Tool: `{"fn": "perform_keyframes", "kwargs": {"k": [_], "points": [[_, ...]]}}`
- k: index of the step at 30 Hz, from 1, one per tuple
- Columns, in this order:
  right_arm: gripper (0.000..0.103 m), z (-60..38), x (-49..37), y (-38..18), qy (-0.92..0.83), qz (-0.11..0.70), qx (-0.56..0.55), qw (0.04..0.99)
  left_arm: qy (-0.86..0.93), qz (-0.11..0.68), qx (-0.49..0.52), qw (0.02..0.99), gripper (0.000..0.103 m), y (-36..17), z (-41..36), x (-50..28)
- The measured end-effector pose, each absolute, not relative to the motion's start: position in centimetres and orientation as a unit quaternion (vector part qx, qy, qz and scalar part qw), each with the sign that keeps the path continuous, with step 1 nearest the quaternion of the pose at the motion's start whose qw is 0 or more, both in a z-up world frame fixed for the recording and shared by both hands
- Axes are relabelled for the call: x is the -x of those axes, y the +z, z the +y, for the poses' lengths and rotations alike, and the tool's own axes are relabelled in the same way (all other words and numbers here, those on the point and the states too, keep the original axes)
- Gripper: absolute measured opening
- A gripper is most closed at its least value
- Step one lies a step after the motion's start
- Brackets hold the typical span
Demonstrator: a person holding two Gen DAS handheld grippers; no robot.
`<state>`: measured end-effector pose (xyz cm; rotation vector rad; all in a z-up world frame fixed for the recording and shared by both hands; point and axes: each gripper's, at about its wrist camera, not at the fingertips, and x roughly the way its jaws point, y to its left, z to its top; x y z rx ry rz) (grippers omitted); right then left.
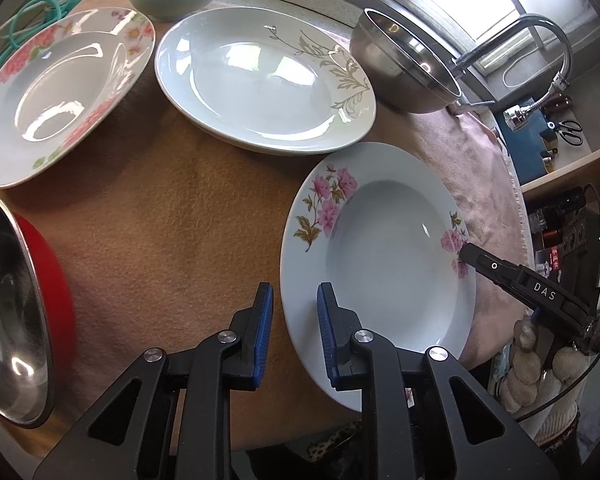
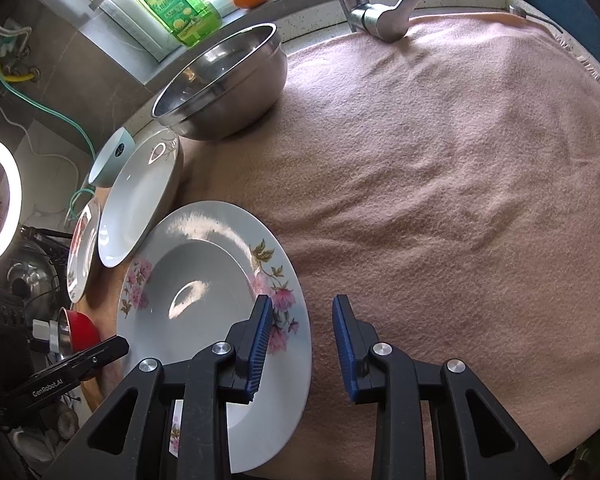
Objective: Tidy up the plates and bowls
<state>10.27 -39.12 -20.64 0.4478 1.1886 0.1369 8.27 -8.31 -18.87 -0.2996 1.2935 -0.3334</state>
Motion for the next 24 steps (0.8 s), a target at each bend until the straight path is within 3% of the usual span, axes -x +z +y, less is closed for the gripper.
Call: {"fn": "perform_keyframes", "kwargs": {"k": [24], "points": [[0.022,-39.02,-10.81,-21.05,0.09,0.567,-0.231,0.786,-0.161,0.598,0.146,0.772,0.016,-18.91,-8.11,-8.42]]}}
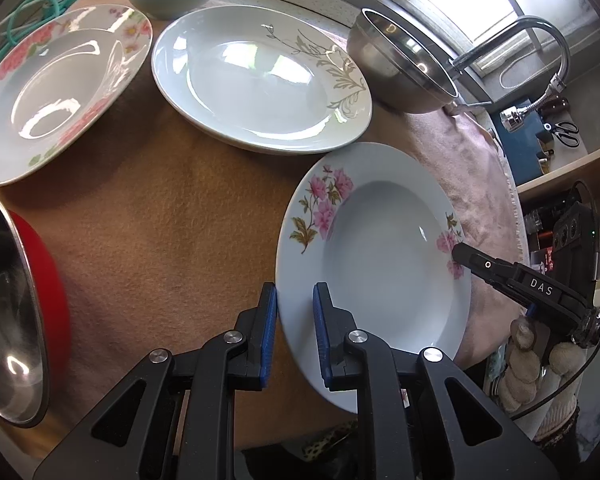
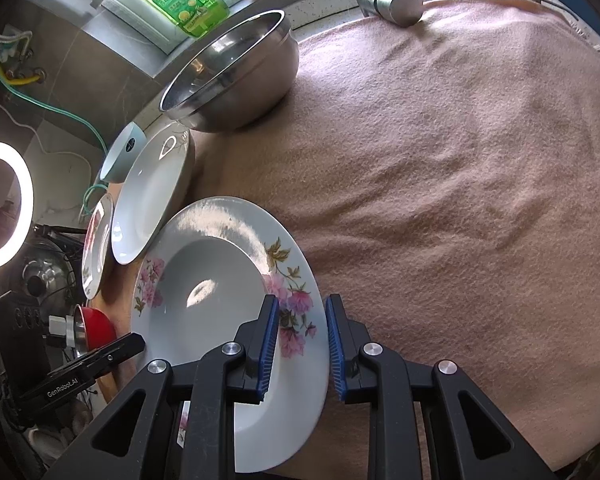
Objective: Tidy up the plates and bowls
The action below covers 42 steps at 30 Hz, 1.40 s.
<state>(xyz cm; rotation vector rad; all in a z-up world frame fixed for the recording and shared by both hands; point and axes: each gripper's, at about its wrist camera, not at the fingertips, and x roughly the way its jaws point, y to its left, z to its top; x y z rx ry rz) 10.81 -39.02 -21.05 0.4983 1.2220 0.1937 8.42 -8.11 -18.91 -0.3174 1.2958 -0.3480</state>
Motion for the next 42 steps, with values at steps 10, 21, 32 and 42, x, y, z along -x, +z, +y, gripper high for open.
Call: {"fn": "perform_keyframes", "kwargs": {"k": [10,21,32,42], "points": [[0.021,-38.2,-10.0,-20.8,0.091,0.572,-0.231,0.781,-0.151,0.599,0.153,0.771,0.016,-18.9,-7.5,-7.7],[0.022,-36.1,-9.3,-21.1,0.112,0.586,-0.233,0.768,-0.125,0.595,0.159,0.778,0.016,-18.6,-5.4,-6.7],[0.022,-34.1,-8.8,-21.2,0.136,0.595,-0.228,0.759,-0.099,0.591,0.17,0.783,0.016,-18.6,-3.7,-6.5],[0.021,-33.0,-8.4,-21.6,0.144,0.605,-0.226,0.75,-0.09,0.584,0.156,0.792,0.016,-18.3,-3.6,-6.8]]}}
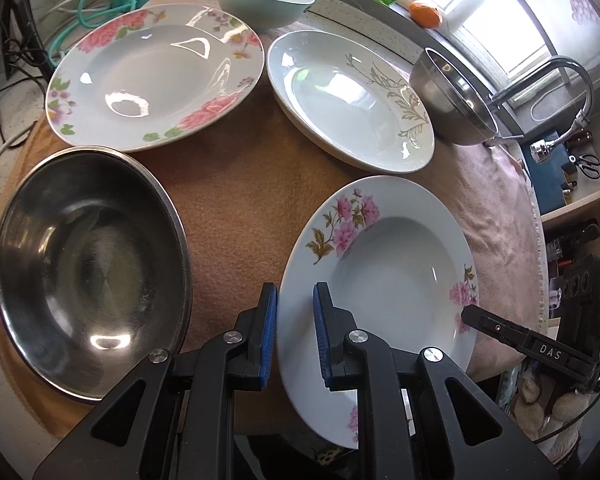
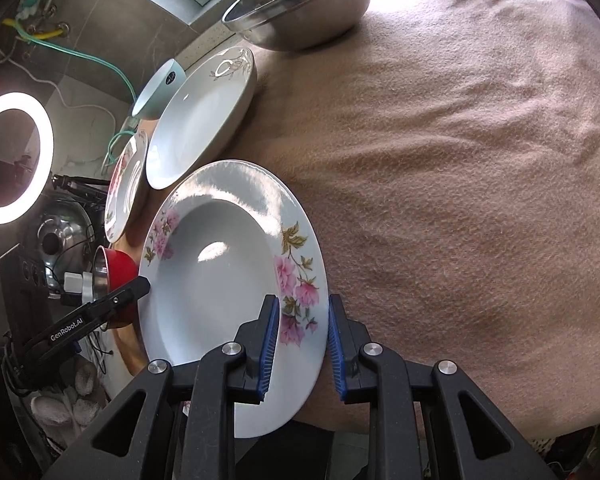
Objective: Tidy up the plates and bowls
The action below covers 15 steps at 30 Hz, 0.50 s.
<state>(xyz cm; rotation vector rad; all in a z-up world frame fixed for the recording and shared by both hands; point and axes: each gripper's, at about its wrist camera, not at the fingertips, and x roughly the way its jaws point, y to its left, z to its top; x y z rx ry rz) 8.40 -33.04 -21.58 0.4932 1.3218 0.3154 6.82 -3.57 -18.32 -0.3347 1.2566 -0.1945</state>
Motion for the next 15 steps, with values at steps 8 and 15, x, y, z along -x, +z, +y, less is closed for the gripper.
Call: {"fn": "perform_keyframes", "kwargs": {"k": [8,15], "points": [[0.021,-32.97,-8.48,-21.67,0.144,0.605,-0.218,0.752,-0.088,0.582,0.141,0.796,0.017,-18.22,-3.95,-6.94],[0.021,-32.88,-8.54,-21.7,0.145,0.605,-0.217,0.752,-0.08,0.579,0.114,0.803,0.017,-18.1,-4.57,-6.95]]}}
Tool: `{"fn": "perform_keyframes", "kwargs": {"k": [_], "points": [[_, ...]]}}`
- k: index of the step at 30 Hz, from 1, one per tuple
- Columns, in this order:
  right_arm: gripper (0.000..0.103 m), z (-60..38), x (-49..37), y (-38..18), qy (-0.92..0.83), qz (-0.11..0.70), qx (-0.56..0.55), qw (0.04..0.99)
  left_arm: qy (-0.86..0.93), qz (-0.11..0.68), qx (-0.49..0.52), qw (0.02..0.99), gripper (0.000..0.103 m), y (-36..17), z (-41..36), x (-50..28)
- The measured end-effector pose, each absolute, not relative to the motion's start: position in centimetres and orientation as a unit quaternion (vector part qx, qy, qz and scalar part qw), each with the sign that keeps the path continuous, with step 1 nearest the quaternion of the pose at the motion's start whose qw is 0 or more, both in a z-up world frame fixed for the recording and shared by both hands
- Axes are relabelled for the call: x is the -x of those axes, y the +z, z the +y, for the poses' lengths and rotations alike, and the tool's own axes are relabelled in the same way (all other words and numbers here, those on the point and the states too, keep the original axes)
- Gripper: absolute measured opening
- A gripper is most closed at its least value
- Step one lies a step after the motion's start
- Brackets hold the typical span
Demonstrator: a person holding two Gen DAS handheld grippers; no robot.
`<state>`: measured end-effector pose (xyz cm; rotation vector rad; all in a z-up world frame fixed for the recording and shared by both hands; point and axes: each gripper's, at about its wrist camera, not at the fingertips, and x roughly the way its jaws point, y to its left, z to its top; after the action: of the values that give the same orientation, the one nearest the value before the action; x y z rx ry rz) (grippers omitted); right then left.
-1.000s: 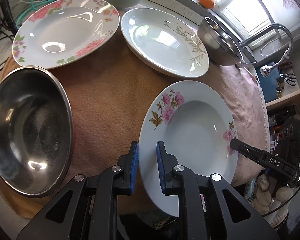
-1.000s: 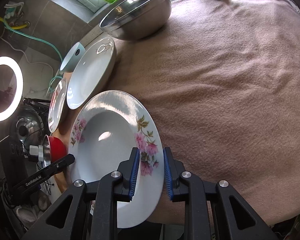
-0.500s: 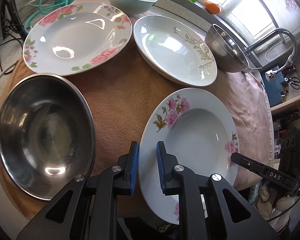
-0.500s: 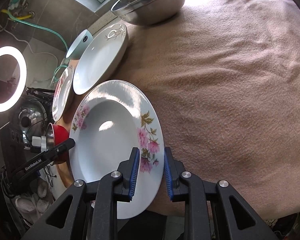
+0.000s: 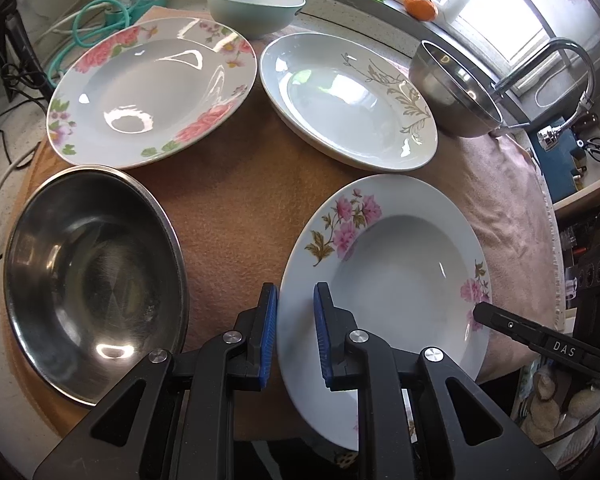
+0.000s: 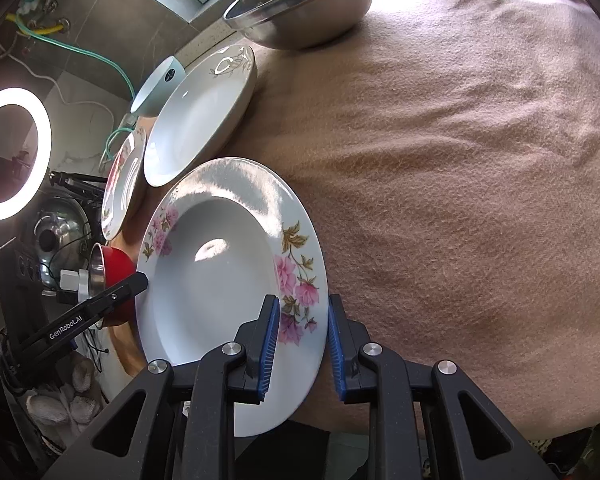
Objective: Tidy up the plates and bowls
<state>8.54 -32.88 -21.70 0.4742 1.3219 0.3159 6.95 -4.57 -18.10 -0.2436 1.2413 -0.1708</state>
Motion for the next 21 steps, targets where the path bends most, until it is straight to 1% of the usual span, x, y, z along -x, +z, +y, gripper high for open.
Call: {"fn": "perform_keyframes", "kwargs": {"k": [9,21], "points": [[0.022,-32.8,-8.6,-21.7,0.144,0.605,-0.218,0.752,-0.068,0.555,0.081,0.825,0.017,-16.8,-5.0,-6.8],[0.023,-33.8,-7.9,-19.4,0.135,0.584,-0.208,0.773,-0.063,0.531,0.092,0.84,0.017,-14.4,-4.1,-5.9]]}}
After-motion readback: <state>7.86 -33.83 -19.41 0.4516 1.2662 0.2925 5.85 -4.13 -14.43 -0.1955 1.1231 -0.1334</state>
